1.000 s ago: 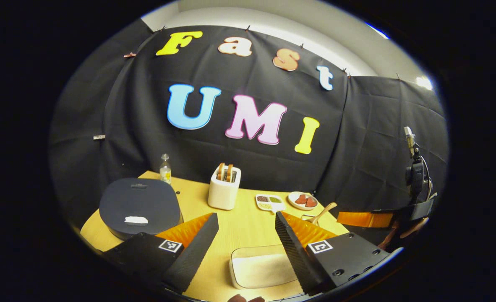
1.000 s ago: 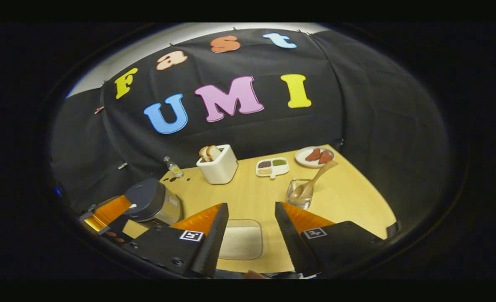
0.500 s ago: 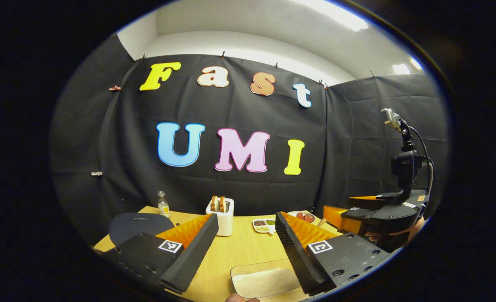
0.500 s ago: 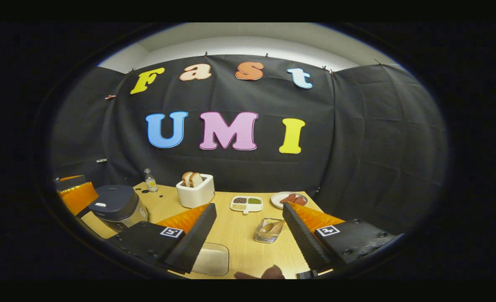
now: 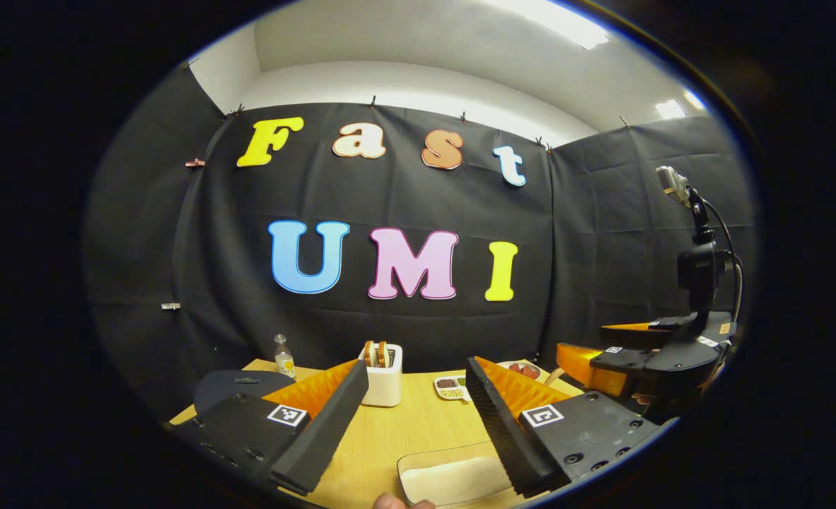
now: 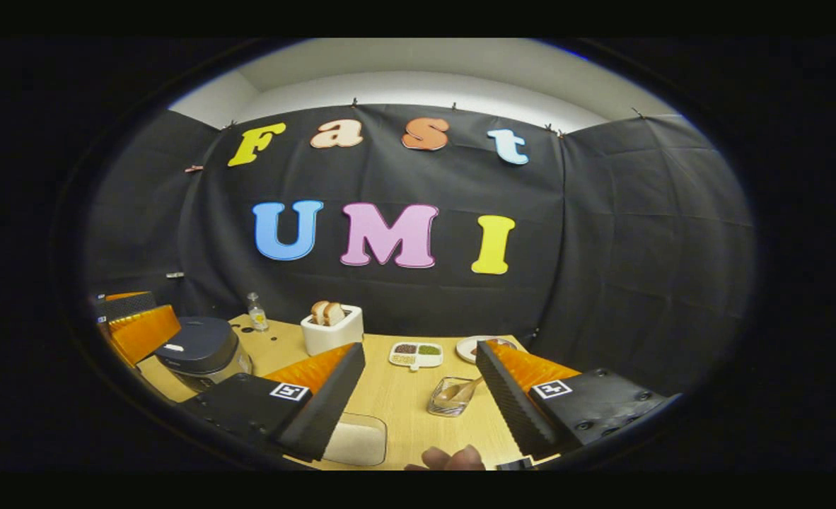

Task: Close the left gripper, press the button to open the rice cooker; take a wooden spoon from the chopstick holder with the right hand, scoop a spoonful of rice and pour it into the rice cooker, then put the wooden spoon back into the chopstick holder.

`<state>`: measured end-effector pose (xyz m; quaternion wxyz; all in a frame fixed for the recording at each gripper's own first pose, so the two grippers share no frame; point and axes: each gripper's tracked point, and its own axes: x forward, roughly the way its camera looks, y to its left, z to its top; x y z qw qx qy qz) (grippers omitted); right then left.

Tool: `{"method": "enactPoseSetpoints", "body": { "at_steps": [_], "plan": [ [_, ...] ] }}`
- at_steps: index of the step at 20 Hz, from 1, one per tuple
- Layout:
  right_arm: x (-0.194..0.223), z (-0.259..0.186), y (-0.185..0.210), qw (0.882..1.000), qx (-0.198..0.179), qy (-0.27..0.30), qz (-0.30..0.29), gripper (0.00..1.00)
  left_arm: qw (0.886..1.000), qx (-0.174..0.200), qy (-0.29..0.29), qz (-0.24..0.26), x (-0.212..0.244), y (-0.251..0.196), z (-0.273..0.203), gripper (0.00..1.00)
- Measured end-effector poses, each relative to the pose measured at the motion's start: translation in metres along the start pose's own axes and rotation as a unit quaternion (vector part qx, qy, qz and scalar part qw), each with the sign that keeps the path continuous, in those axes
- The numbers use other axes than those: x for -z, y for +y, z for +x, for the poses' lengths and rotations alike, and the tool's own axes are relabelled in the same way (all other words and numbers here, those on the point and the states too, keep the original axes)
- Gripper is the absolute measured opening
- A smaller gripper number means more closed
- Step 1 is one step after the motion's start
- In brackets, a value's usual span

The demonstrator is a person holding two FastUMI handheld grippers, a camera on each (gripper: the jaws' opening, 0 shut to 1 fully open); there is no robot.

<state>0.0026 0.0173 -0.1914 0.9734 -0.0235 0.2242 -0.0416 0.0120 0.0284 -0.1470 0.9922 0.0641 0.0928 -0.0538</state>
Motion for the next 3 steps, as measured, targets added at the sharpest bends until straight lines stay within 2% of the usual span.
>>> {"method": "enactPoseSetpoints", "body": {
  "at_steps": [3],
  "plan": [
    [-0.0032, -0.0023, 0.0003, 1.0, 0.001, -0.003, 0.003, 0.98, 1.0, 0.0, 0.003, 0.002, 0.0016, -0.0017, -0.0026, 0.95]
  ]
}}
